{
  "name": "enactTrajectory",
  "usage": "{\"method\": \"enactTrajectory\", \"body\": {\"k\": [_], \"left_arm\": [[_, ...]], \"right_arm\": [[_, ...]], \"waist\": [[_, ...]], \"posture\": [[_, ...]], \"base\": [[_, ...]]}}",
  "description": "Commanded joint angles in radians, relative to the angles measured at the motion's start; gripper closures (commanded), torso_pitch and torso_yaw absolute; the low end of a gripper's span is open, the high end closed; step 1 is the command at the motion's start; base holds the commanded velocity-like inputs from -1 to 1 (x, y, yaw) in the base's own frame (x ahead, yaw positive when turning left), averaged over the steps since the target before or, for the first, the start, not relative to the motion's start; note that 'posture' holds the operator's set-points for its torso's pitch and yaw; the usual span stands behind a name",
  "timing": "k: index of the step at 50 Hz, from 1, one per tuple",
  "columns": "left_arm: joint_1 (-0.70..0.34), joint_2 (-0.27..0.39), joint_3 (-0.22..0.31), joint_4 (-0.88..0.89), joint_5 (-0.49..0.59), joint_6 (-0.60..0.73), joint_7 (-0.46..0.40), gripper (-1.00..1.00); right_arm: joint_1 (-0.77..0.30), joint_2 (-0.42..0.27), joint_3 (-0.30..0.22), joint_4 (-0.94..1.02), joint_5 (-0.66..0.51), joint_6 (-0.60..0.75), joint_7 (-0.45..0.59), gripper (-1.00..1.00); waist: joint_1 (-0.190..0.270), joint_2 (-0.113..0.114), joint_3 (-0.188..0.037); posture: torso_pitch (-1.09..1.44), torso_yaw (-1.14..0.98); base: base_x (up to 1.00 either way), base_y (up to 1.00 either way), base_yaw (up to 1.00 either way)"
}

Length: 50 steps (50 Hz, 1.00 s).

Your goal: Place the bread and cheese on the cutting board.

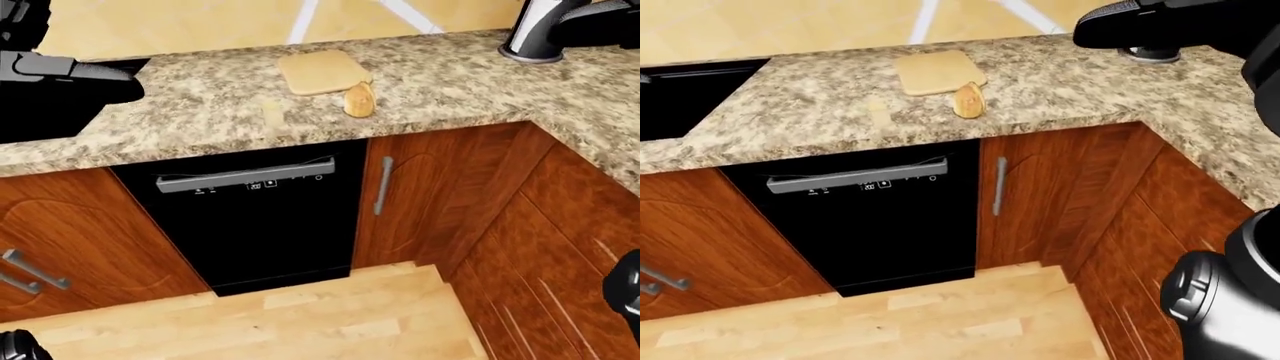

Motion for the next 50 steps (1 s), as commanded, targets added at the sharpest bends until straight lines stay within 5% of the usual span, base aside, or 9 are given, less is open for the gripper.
{"method": "enactTrajectory", "body": {"k": [1,4,7,15,18,34,42,45,50], "left_arm": [[-0.018,0.015,0.019,-0.004,0.007,-0.024,0.007,-1.00],[-0.017,0.013,0.014,0.000,0.013,-0.030,0.006,-1.00],[-0.019,0.011,0.009,0.002,0.017,-0.032,0.004,-1.00],[-0.024,-0.002,0.002,-0.006,0.031,-0.024,-0.001,-1.00],[-0.025,-0.002,0.007,-0.008,0.032,-0.020,-0.005,-1.00],[-0.029,-0.001,0.007,-0.013,0.030,-0.015,-0.001,-1.00],[-0.026,-0.015,-0.004,-0.020,0.044,-0.015,-0.004,-1.00],[-0.030,-0.013,0.005,-0.017,0.044,-0.008,-0.009,-1.00],[-0.026,-0.023,-0.003,-0.018,0.059,-0.014,-0.015,-1.00]], "right_arm": [[-0.021,-0.005,-0.005,-0.008,-0.005,-0.029,0.002,-1.00],[-0.022,-0.003,-0.005,-0.009,-0.007,-0.027,0.004,-1.00],[-0.020,-0.003,-0.001,-0.007,-0.013,-0.030,0.009,-1.00],[-0.025,0.002,-0.004,-0.007,-0.025,-0.024,0.018,-1.00],[-0.028,0.002,-0.008,-0.010,-0.023,-0.018,0.016,-1.00],[-0.024,0.002,-0.006,-0.006,-0.035,-0.027,0.025,-1.00],[-0.026,0.005,-0.008,-0.006,-0.037,-0.023,0.025,-1.00],[-0.026,0.006,-0.006,-0.004,-0.040,-0.022,0.023,-1.00],[-0.006,-0.003,0.005,0.002,-0.080,-0.049,0.042,-1.00]], "waist": [[0.001,-0.002,-0.014],[-0.011,0.069,-0.033],[-0.007,0.063,-0.023],[0.011,-0.010,-0.022],[0.019,-0.084,-0.042],[-0.009,0.067,-0.024],[0.010,-0.004,-0.022],[0.020,-0.069,-0.033],[0.010,-0.058,-0.012]], "posture": [[0.00,0.00],[0.00,0.00],[0.00,0.00],[0.00,0.00],[0.00,0.00],[0.00,0.00],[0.00,0.00],[0.00,0.00],[0.00,0.00]], "base": [[0.20,0.00,0.00],[0.20,0.00,0.00],[0.20,0.00,0.00],[0.20,0.00,0.00],[0.20,0.00,0.00],[0.20,0.00,0.00],[0.20,0.00,0.00],[0.20,0.00,0.00],[0.14,0.00,0.00]]}}
